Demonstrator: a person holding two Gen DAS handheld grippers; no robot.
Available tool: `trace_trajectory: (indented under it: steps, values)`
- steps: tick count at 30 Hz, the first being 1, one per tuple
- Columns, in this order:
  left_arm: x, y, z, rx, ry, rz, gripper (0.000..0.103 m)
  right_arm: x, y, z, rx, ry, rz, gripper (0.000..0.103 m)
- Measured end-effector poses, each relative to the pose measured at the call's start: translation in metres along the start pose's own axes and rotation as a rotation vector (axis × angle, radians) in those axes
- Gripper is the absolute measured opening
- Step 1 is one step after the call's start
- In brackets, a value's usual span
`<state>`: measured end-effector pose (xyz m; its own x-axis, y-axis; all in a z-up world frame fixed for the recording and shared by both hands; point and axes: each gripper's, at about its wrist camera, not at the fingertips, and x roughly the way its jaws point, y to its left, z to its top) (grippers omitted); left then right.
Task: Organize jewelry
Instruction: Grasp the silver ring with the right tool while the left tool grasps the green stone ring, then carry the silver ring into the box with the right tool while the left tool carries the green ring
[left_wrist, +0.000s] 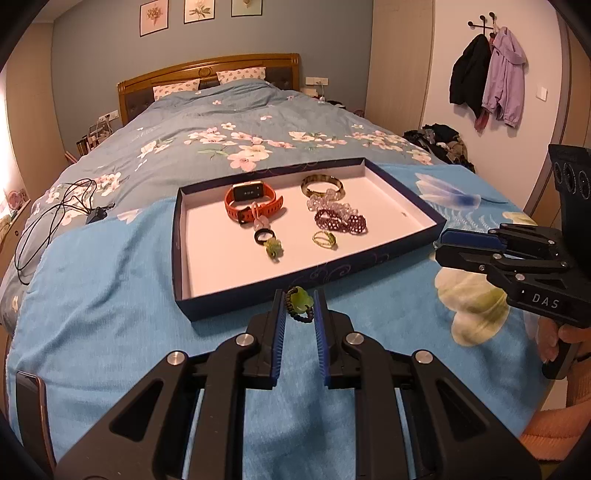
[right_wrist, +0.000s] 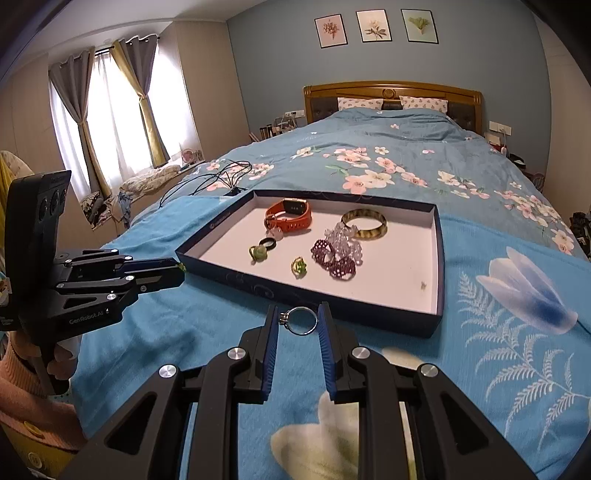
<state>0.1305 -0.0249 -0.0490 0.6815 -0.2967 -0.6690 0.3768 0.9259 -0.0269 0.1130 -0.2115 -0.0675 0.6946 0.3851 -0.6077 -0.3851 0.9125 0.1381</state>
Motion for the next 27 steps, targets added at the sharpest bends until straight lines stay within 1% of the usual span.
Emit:
trace_trajectory:
  steps: [12,27]
  values:
    - [-0.001,-0.003,0.012,0.006,-0.026,0.005,0.016,0.004,-0.004,0.019,-0.016,-0.028,0.0,0.02]
    - [0.004,0.003,0.029,0.009,-0.051,0.025,0.016,0.009,-0.004,0.031,-0.04,-0.04,-0.009,0.02]
